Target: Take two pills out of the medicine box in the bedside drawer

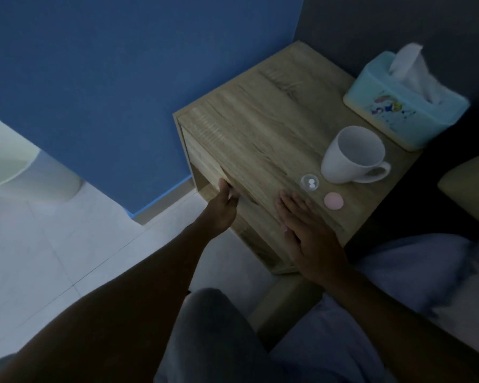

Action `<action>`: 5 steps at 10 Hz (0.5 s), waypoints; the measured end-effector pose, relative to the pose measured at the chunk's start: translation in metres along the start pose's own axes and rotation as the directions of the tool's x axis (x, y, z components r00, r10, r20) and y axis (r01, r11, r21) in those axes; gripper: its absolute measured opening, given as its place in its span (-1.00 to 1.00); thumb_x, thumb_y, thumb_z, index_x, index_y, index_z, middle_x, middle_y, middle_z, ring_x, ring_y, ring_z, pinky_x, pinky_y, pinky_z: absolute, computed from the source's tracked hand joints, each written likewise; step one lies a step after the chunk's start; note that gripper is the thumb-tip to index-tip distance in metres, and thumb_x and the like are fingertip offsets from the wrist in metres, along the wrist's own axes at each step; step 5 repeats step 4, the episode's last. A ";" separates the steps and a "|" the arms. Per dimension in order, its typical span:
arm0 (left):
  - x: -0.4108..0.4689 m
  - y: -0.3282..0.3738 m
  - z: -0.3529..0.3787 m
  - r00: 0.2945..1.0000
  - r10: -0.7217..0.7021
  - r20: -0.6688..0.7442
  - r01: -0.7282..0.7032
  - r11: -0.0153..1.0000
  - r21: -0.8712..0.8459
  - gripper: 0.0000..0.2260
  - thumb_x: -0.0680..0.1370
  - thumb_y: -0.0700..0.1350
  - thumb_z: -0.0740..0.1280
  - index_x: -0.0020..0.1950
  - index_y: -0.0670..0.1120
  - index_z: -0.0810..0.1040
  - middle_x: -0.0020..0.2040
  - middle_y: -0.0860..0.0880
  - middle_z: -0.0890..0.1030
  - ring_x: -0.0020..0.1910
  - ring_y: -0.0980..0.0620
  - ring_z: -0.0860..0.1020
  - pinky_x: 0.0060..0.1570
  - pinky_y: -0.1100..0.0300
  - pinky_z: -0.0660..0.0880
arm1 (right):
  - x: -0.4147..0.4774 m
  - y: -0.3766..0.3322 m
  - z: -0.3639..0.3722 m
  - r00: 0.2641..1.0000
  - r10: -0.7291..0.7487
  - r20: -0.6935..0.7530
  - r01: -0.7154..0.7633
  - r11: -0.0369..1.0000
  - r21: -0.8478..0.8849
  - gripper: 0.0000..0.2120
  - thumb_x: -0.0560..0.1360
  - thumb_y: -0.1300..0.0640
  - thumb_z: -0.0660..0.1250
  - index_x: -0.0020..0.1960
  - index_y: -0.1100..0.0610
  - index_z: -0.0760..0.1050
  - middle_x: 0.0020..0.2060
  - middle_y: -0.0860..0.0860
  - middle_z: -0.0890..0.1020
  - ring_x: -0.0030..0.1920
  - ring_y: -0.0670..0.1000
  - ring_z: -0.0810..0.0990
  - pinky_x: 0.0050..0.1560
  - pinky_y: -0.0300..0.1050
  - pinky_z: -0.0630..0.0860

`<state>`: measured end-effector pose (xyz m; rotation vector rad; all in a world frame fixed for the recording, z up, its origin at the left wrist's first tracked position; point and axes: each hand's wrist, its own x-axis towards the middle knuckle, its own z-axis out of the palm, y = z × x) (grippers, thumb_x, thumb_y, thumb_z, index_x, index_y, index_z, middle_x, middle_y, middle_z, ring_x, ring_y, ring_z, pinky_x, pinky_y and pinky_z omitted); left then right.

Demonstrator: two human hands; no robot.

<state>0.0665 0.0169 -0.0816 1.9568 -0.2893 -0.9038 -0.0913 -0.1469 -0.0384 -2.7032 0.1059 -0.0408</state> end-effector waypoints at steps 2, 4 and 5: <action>-0.034 0.007 -0.010 0.995 0.098 -0.007 -0.093 0.963 0.252 -0.45 0.67 -0.02 0.08 0.60 0.03 -0.11 0.29 -0.10 0.56 -0.22 0.39 0.41 -0.26 0.55 0.35 | 0.000 0.001 -0.002 0.998 0.007 0.063 -0.007 1.000 -0.002 -0.49 0.66 0.12 0.06 0.60 0.13 0.15 0.61 0.02 0.16 0.62 -0.02 0.02 0.60 0.05 0.04; -0.083 0.061 -0.034 0.969 0.225 -0.099 -0.159 0.881 0.445 -0.40 0.61 0.00 0.20 0.59 -0.02 0.03 0.40 -0.25 0.44 0.38 -0.22 0.41 0.32 -0.04 0.37 | -0.001 -0.013 -0.020 0.980 0.056 0.192 -0.067 0.996 0.054 -0.44 0.65 0.23 0.10 0.62 0.15 0.05 0.63 0.02 0.03 0.62 -0.02 -0.03 0.60 -0.05 0.02; -0.083 0.061 -0.034 0.969 0.225 -0.099 -0.159 0.881 0.445 -0.40 0.61 0.00 0.20 0.59 -0.02 0.03 0.40 -0.25 0.44 0.38 -0.22 0.41 0.32 -0.04 0.37 | -0.001 -0.013 -0.020 0.980 0.056 0.192 -0.067 0.996 0.054 -0.44 0.65 0.23 0.10 0.62 0.15 0.05 0.63 0.02 0.03 0.62 -0.02 -0.03 0.60 -0.05 0.02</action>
